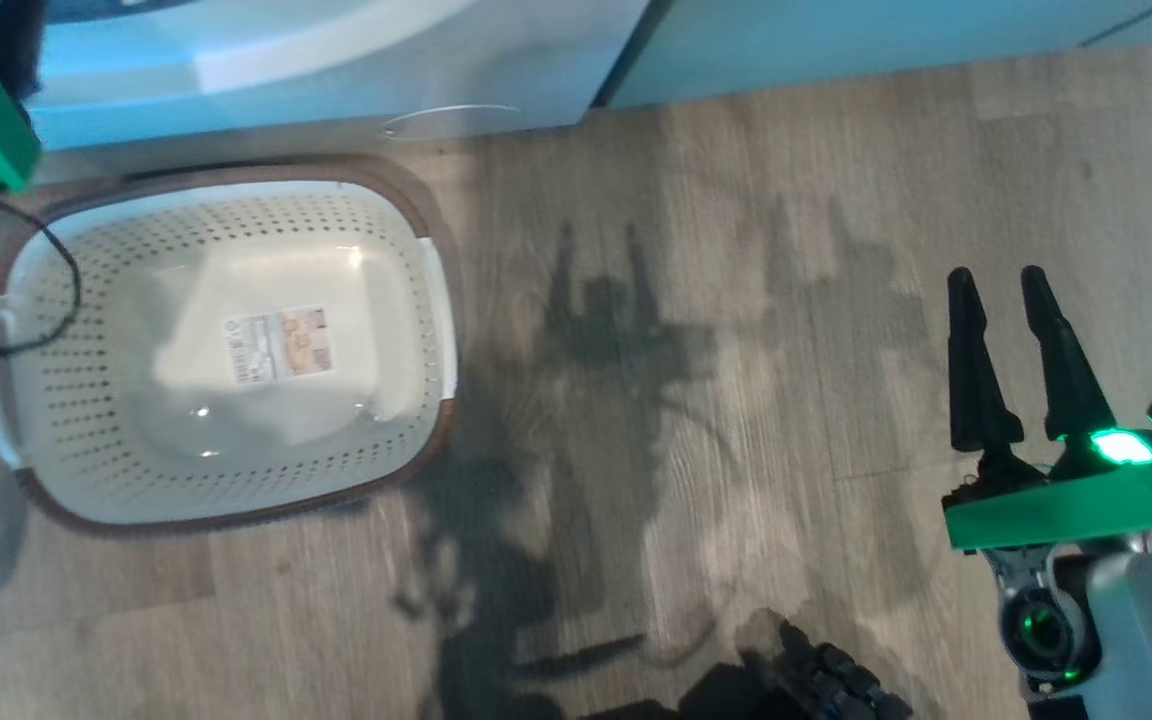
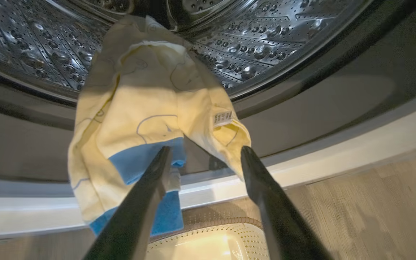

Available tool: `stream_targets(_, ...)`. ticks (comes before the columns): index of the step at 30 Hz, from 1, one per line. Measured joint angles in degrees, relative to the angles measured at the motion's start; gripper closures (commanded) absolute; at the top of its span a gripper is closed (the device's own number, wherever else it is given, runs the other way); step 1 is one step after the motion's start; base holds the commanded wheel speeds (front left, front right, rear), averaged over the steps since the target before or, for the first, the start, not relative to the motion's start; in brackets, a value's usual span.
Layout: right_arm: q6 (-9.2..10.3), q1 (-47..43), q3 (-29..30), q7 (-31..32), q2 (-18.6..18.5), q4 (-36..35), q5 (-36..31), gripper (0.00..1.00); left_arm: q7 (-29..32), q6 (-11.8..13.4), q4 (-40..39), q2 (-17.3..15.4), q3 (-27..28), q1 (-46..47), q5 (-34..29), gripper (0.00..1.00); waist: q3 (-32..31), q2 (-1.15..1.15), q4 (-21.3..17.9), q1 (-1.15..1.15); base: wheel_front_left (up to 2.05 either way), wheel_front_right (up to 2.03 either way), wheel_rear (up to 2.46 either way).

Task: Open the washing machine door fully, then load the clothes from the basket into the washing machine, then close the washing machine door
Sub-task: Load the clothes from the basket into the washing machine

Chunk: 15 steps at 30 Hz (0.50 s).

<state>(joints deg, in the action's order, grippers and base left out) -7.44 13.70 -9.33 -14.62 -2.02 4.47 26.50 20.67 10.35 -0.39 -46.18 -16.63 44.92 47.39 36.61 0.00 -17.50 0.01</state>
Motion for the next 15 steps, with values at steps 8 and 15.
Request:
stream_targets(8,0.00,1.15,-1.71,0.00,0.00,0.40,3.03,0.00,11.50,-1.08,5.15,-3.02,-2.13,8.87,1.19,0.00,1.83,0.00,-3.94,0.00,0.00,0.00,0.00)
stream_targets(15,0.00,1.15,-2.32,0.00,0.00,0.54,4.37,0.00,17.35,-1.18,10.12,-4.02,-4.63,13.44,-0.24,0.00,3.05,0.00,-6.65,0.00,0.00,0.00,0.00)
